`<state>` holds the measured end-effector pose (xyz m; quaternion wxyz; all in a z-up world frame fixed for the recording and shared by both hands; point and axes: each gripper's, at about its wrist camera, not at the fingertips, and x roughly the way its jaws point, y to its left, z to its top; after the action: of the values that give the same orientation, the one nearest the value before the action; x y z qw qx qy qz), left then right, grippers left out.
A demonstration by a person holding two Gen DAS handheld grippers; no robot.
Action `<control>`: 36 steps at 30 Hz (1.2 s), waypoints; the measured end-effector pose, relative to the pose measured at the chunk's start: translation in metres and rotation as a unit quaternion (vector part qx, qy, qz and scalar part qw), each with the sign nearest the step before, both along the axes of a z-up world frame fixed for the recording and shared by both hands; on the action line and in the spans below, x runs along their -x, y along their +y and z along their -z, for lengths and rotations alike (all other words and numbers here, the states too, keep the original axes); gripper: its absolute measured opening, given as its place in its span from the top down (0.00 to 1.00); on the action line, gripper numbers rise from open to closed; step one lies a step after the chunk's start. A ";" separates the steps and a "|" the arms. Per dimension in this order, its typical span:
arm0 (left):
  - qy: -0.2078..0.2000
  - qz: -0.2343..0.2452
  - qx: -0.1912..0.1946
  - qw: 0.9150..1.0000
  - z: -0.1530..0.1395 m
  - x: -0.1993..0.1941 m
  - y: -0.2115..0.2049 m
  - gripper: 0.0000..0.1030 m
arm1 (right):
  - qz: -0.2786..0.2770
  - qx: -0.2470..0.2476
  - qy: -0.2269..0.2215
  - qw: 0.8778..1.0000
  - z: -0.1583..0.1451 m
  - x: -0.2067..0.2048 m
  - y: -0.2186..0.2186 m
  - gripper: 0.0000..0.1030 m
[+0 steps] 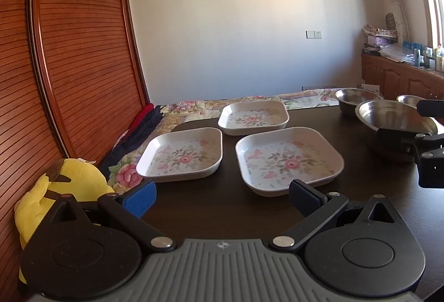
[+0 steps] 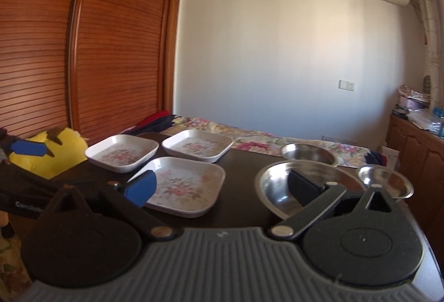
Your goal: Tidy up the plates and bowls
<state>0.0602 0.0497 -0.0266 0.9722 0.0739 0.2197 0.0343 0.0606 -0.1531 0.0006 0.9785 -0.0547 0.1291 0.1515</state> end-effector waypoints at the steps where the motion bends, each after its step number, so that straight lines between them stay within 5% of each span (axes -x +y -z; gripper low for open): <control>1: 0.002 -0.001 0.000 1.000 0.001 -0.003 0.001 0.00 | -0.003 0.003 0.004 1.000 0.000 -0.003 0.002 0.12; 20: 0.035 0.031 0.029 0.999 0.015 -0.059 0.018 0.08 | -0.030 0.021 0.059 0.998 0.016 -0.054 0.028 0.21; 36: 0.060 0.071 0.069 0.993 0.025 -0.093 0.021 0.43 | -0.036 0.031 0.096 0.994 0.030 -0.076 0.045 0.36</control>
<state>0.1531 0.0711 -0.0520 0.9599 0.0242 0.2740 -0.0541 0.1366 -0.1081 -0.0296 0.9534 -0.0749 0.2251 0.1866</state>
